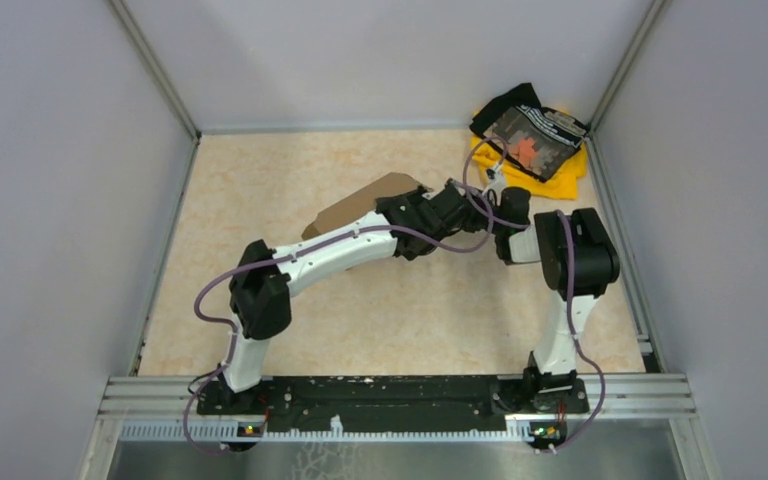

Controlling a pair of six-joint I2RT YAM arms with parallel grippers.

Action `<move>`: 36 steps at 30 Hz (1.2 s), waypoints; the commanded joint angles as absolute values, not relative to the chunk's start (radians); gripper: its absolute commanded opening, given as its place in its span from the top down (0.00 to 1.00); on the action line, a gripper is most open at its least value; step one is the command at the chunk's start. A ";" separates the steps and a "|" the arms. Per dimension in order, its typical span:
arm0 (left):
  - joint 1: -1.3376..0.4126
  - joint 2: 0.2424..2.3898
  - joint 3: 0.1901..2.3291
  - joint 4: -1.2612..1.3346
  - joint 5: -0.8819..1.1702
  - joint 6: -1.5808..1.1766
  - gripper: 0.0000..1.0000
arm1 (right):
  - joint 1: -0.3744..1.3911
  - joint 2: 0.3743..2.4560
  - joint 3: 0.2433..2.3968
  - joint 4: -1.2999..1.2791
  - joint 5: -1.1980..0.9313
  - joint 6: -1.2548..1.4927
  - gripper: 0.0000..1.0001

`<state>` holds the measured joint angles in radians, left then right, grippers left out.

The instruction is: Fold the paper box

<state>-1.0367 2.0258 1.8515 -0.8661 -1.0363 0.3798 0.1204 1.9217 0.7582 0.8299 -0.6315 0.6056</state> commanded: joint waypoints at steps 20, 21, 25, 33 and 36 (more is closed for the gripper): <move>-1.209 2.165 1.847 -1.095 -1.150 0.073 0.93 | 0.121 1.981 0.764 1.074 -0.779 0.772 0.61; -1.208 2.176 1.855 -1.121 -1.152 0.046 0.93 | 0.121 1.981 0.762 1.072 -0.782 0.772 0.61; -1.209 2.199 1.872 -1.189 -1.160 -0.046 0.93 | 0.121 1.972 0.739 1.093 -0.791 0.787 0.61; -1.173 2.153 1.931 -1.229 -1.205 -0.075 0.92 | 0.118 1.863 0.649 1.099 -0.781 0.782 0.62; -1.158 2.131 1.957 -1.235 -1.212 -0.073 0.92 | 0.118 1.796 0.617 1.053 -0.771 0.767 0.62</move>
